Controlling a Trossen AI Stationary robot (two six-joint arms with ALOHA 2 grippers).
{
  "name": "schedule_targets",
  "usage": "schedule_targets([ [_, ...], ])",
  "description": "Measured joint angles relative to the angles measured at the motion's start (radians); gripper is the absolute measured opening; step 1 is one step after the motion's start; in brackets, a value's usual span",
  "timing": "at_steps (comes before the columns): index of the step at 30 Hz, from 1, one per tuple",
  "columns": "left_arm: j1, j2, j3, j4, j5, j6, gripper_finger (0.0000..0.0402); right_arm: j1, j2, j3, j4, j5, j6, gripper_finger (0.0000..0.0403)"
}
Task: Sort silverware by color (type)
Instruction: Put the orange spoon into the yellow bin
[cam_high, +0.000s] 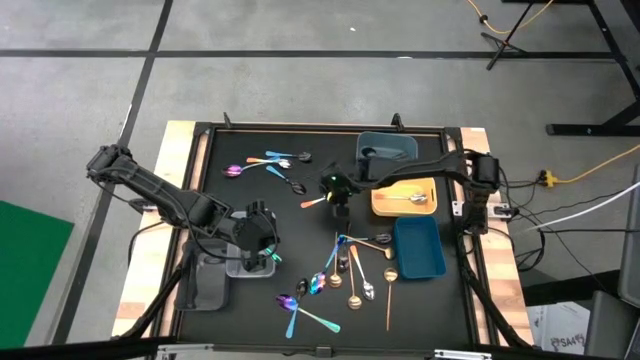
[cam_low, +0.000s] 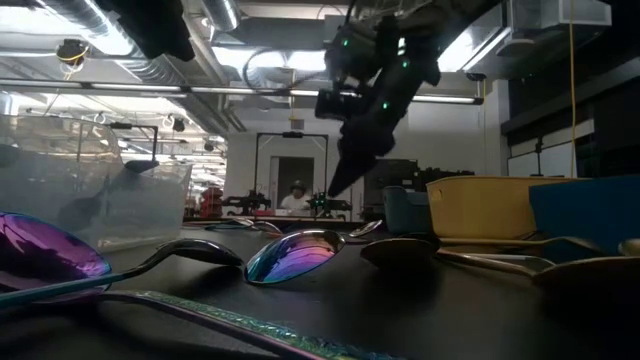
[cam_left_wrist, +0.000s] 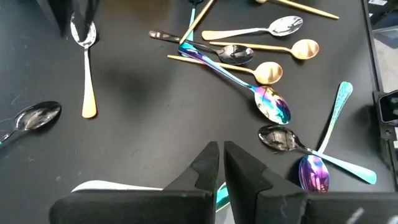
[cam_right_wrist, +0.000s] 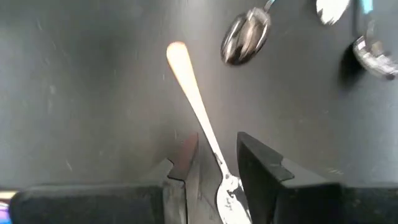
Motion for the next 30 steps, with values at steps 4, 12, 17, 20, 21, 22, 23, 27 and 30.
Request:
schedule_targets([
  [4,0.0,0.0,0.0,0.011,0.0,0.0,0.0018,0.0,0.037,0.0,0.004,0.001,-0.031,0.0097],
  [12,0.0,0.0,0.0,0.011,0.0,0.0,0.0018,-0.002,0.087,0.0,0.047,0.003,-0.036,0.0097],
  [17,0.0,0.0,0.0,0.016,0.001,-0.001,0.0018,-0.008,0.096,0.0,0.052,0.008,-0.037,0.0097],
  [20,0.0,0.0,0.0,0.017,0.001,-0.001,0.0018,-0.017,0.096,0.0,0.051,0.018,-0.037,0.0097],
  [21,0.0,0.0,0.0,0.016,0.001,0.0,0.0018,-0.022,0.096,0.0,0.051,0.017,-0.037,0.0097],
  [22,0.0,0.0,0.0,0.016,0.001,-0.001,0.0018,-0.028,0.096,0.0,0.05,0.014,-0.037,0.0097],
  [23,0.0,0.0,0.0,0.016,0.001,-0.001,0.0018,-0.034,0.097,0.0,0.047,0.008,-0.036,0.0097],
  [27,0.0,0.0,0.0,0.02,0.001,-0.003,0.0018,-0.052,0.112,-0.002,0.03,-0.002,-0.034,0.0097],
  [30,0.0,0.0,0.0,0.029,0.001,-0.003,0.0018,-0.055,0.124,0.001,0.027,-0.014,-0.033,0.0097],
])
